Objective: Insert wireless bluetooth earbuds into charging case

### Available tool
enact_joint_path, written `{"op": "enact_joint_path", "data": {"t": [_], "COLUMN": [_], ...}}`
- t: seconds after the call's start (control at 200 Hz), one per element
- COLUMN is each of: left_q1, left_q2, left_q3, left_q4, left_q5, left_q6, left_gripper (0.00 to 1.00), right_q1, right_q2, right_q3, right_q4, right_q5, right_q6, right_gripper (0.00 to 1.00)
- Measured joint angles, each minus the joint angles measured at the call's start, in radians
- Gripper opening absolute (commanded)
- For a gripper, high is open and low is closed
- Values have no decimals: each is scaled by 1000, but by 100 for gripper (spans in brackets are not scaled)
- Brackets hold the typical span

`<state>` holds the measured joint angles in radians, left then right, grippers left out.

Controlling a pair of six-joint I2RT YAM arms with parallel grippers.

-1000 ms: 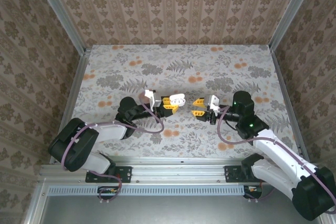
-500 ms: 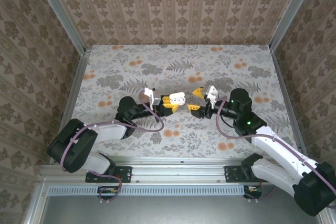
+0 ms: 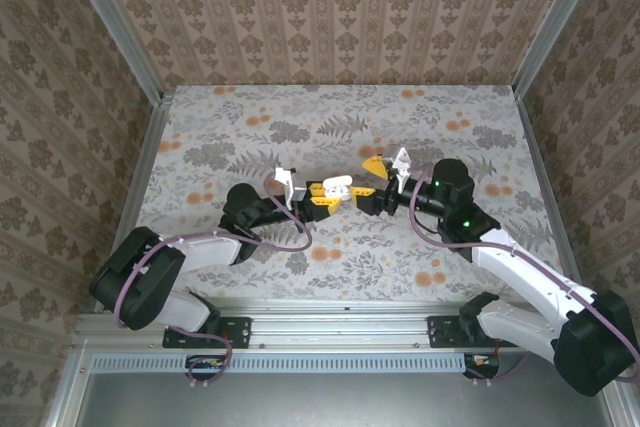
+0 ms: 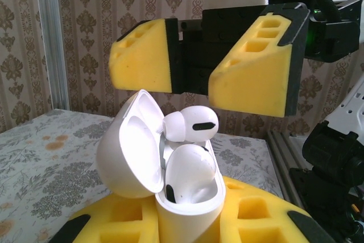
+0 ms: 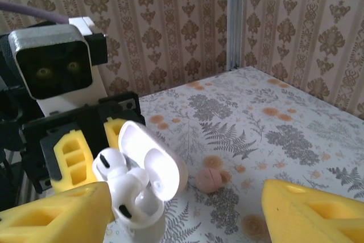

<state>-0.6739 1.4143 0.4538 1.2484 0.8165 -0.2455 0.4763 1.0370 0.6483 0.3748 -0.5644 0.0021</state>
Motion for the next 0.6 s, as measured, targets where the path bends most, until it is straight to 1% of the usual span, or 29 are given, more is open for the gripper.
{"op": "enact_joint_path", "data": {"t": [0.27, 0.6], "left_q1": [0, 0], "left_q2": [0, 0], "left_q3": [7, 12], "left_q4": [-12, -45], "left_q5": [3, 3], "left_q6": [9, 26], "left_gripper": [0, 0], "right_q1": [1, -2], "right_q2": [22, 16], "right_q3": [11, 11], "right_q4": [4, -20], "right_q5": [-2, 58], "right_q6": [6, 5], "right_gripper": [72, 72]}}
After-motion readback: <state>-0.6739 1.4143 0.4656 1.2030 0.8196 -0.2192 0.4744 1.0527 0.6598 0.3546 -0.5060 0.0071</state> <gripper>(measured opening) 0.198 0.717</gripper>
